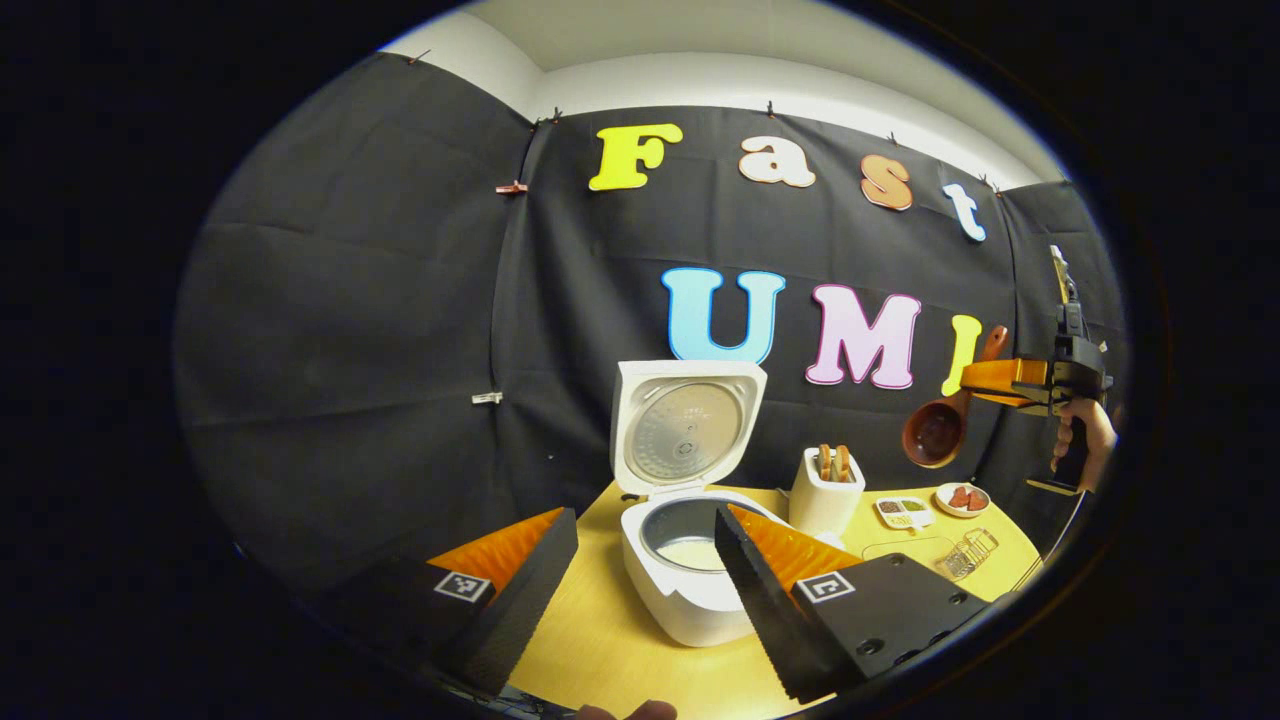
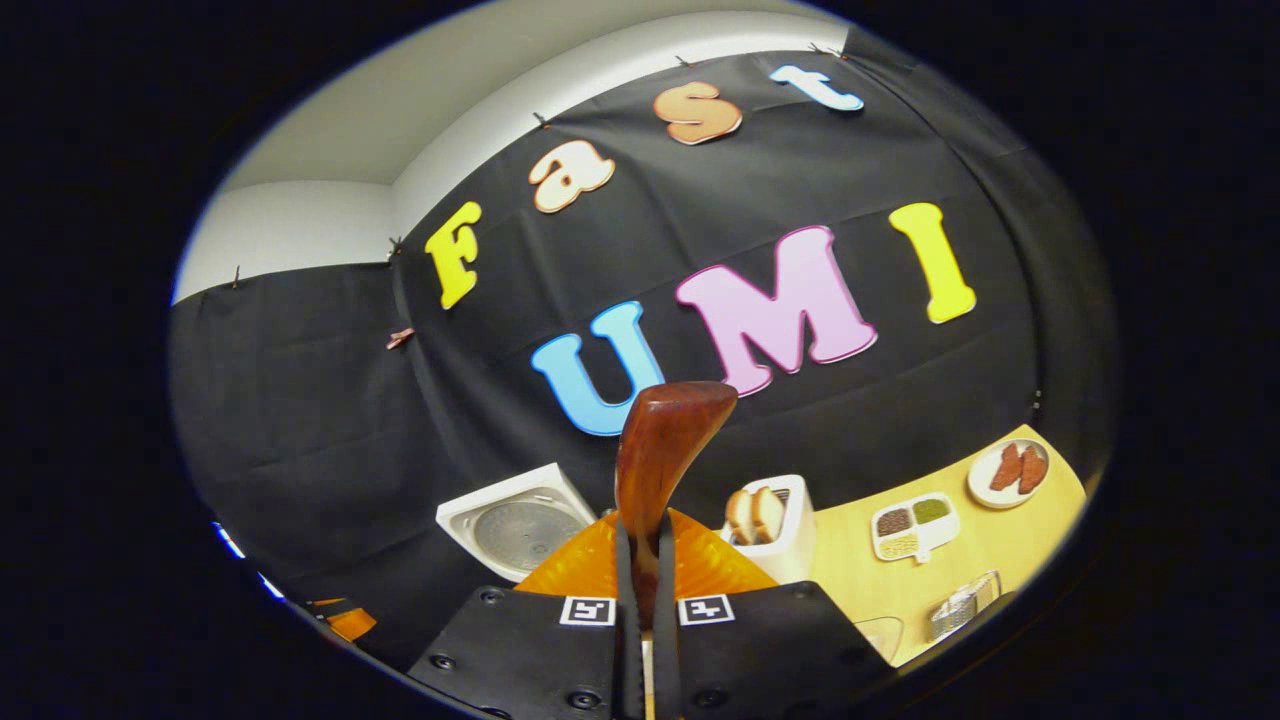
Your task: Close the left gripper, press the button to open the rice cooker; take a wooden spoon from the chopstick holder with the right hand, scoop a spoonful of rice and pour it into the rice cooker, then put the wooden spoon back into the chopstick holder.
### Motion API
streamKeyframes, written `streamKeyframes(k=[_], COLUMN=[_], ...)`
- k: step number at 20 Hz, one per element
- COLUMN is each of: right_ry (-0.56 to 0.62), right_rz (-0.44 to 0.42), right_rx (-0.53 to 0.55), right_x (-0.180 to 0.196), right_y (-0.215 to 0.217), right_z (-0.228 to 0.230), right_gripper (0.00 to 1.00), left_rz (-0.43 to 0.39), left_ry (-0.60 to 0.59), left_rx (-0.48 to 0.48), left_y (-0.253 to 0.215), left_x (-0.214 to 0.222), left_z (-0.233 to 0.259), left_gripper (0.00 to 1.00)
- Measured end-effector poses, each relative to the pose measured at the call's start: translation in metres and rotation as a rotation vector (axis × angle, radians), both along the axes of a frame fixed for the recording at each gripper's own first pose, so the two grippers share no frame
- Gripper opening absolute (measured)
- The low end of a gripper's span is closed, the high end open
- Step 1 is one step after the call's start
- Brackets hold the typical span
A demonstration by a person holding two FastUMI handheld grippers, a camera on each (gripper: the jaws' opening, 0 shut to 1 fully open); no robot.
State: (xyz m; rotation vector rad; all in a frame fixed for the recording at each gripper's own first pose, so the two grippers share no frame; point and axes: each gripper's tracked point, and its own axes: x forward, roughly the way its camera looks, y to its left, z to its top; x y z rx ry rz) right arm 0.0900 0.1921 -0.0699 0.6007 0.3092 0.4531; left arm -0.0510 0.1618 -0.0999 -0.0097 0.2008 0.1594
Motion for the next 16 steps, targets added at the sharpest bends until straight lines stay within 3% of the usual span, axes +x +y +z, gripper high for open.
streamKeyframes(k=[9,16], right_ry=[0.086,0.235], right_rz=[-0.179,-0.245], right_rx=[-0.118,-0.239], right_x=[-0.002,0.001], right_y=[-0.157,-0.220], right_z=[-0.077,-0.190], right_gripper=[0.08,0.08], left_rz=[-0.051,-0.028], left_ry=[0.016,0.064], left_rx=[-0.003,-0.018], left_y=[-0.051,-0.071], left_x=[0.010,0.014], left_z=[0.001,-0.008], left_gripper=[0.95,0.95])
